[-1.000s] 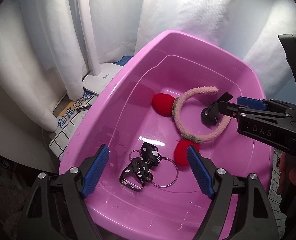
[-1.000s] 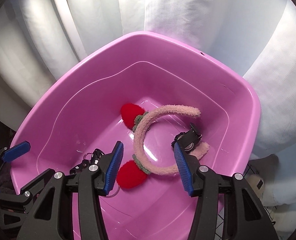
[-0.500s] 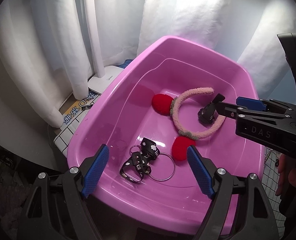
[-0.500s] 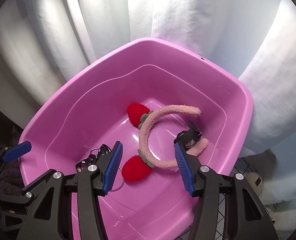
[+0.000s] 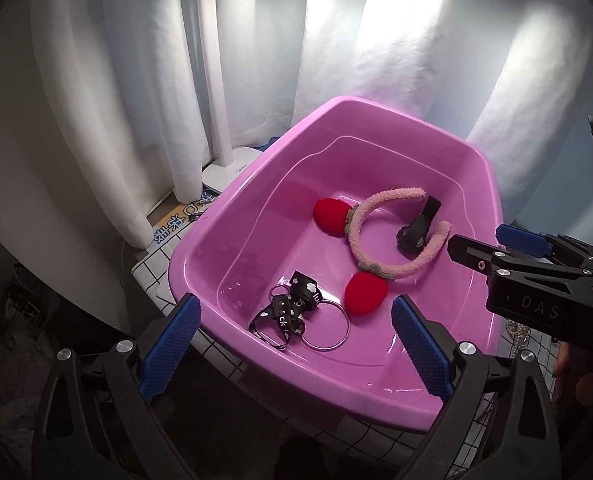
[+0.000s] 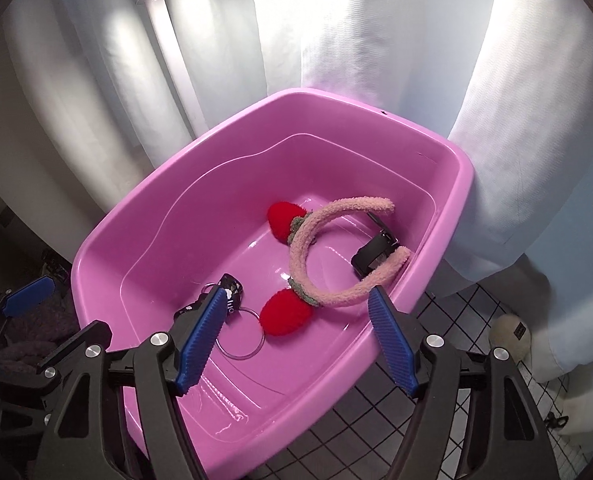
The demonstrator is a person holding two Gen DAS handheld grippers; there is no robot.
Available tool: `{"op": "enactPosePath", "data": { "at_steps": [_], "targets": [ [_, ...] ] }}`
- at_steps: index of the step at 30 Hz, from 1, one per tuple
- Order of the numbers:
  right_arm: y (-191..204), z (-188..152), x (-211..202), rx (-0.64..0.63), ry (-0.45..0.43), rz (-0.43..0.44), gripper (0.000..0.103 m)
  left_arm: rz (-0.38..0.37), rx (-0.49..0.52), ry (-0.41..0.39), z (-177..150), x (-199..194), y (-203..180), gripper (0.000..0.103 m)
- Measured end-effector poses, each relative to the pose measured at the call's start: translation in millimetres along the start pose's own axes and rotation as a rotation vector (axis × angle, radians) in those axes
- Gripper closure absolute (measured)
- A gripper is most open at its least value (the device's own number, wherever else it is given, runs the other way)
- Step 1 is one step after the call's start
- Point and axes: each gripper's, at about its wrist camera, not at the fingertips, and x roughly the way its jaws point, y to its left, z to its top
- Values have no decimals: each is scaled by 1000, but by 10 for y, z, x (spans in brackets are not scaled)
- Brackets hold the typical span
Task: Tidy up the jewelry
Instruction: 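Move the left tool to the pearl hair claw while the right approaches the black hair tie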
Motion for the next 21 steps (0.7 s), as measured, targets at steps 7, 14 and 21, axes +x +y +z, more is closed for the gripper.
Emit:
{"op": "enactPosePath", "data": {
  "at_steps": [7, 14, 21],
  "targets": [
    [-313, -442, -408, 79, -53, -4, 30, -22, 8, -43, -152, -252, -249, 6],
    [-860, -1318, -793, 213, -79, -46, 30, -115, 60, -83, -352, -452, -766, 6],
    [-1595, -2194, -1134, 381, -60, -134, 30, -211, 146, -75, -646, -474, -1479, 6]
  ]
}}
